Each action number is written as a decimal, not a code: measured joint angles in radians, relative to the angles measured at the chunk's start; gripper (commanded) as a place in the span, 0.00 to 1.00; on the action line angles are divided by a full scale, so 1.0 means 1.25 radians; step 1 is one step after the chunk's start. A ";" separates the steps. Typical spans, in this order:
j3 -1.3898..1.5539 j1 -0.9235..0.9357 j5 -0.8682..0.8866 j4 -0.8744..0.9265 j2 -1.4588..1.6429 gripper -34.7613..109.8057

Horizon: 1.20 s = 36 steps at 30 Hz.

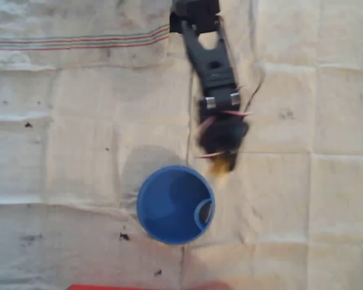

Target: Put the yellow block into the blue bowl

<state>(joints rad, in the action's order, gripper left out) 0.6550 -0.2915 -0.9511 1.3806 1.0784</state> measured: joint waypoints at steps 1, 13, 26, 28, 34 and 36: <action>0.000 0.005 0.000 -0.002 -0.007 0.24; -0.005 0.096 0.000 -0.265 -0.185 0.24; -0.005 0.178 0.000 -0.450 -0.227 0.32; -0.005 0.179 0.000 -0.450 -0.227 0.38; -0.005 0.179 0.000 -0.382 -0.227 0.43; -0.005 0.180 0.000 -0.356 -0.227 0.41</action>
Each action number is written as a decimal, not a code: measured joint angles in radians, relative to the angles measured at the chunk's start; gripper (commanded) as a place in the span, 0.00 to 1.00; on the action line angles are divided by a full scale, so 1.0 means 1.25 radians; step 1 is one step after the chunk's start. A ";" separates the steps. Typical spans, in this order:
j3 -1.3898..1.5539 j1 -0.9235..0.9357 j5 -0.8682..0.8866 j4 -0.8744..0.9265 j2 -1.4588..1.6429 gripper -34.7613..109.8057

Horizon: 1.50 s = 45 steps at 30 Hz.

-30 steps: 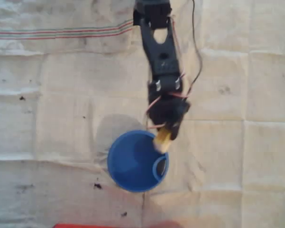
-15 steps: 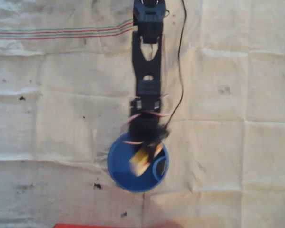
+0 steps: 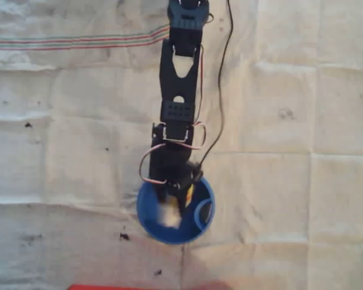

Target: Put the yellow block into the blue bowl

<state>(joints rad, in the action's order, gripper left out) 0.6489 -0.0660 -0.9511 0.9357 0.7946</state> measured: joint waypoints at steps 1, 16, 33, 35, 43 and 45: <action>0.000 0.000 0.000 0.016 0.000 0.40; -0.001 -0.112 0.151 0.410 0.340 0.24; 0.016 -0.331 0.561 0.717 0.801 0.24; 0.085 -0.356 0.578 0.717 0.885 0.24; 0.519 -0.369 0.588 0.654 1.204 0.24; 0.665 -0.369 0.588 0.573 1.293 0.24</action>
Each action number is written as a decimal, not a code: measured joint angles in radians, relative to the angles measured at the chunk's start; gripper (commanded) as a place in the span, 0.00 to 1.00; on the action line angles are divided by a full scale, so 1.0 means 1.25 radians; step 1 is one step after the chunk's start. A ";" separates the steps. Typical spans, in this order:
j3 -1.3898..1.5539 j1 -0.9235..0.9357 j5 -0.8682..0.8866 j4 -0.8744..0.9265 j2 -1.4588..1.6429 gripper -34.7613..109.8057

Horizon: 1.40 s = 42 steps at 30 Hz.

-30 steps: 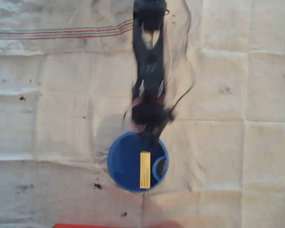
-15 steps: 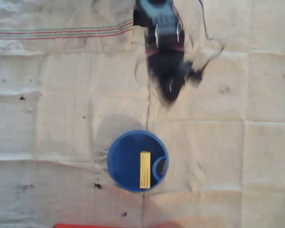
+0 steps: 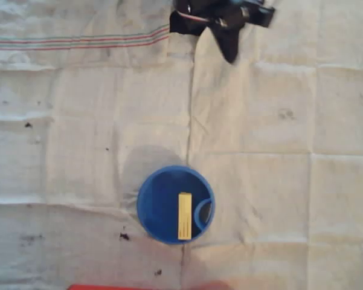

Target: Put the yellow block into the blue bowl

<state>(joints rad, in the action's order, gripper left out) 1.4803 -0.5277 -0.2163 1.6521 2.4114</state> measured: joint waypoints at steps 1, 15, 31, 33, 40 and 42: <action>0.076 0.004 0.000 -0.042 0.054 0.24; 0.886 0.001 0.017 -0.450 0.417 0.24; 1.206 -0.001 0.164 -0.502 0.652 0.24; 1.214 -0.002 0.164 -0.502 0.655 0.24; 1.217 -0.002 0.164 -0.502 0.655 0.24; 1.217 -0.002 0.164 -0.502 0.655 0.24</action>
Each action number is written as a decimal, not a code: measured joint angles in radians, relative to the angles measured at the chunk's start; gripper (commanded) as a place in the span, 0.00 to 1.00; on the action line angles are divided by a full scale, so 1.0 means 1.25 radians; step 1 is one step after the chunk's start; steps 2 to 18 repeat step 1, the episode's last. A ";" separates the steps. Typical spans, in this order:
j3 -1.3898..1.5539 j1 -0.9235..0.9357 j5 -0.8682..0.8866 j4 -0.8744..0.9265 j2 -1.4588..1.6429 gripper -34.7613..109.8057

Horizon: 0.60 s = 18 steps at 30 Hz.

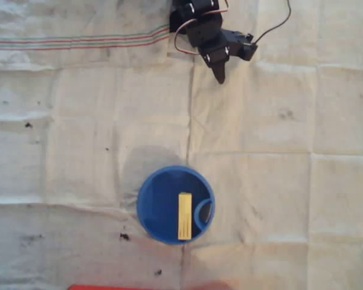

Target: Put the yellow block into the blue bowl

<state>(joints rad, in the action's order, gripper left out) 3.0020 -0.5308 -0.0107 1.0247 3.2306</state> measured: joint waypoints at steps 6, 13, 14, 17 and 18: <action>0.000 0.000 0.000 0.000 0.000 0.24; 0.000 0.000 0.000 0.000 0.000 0.24; 0.000 0.000 0.000 0.000 0.000 0.24; 0.000 0.000 0.000 0.000 0.000 0.24; 0.000 0.000 0.000 0.000 0.000 0.24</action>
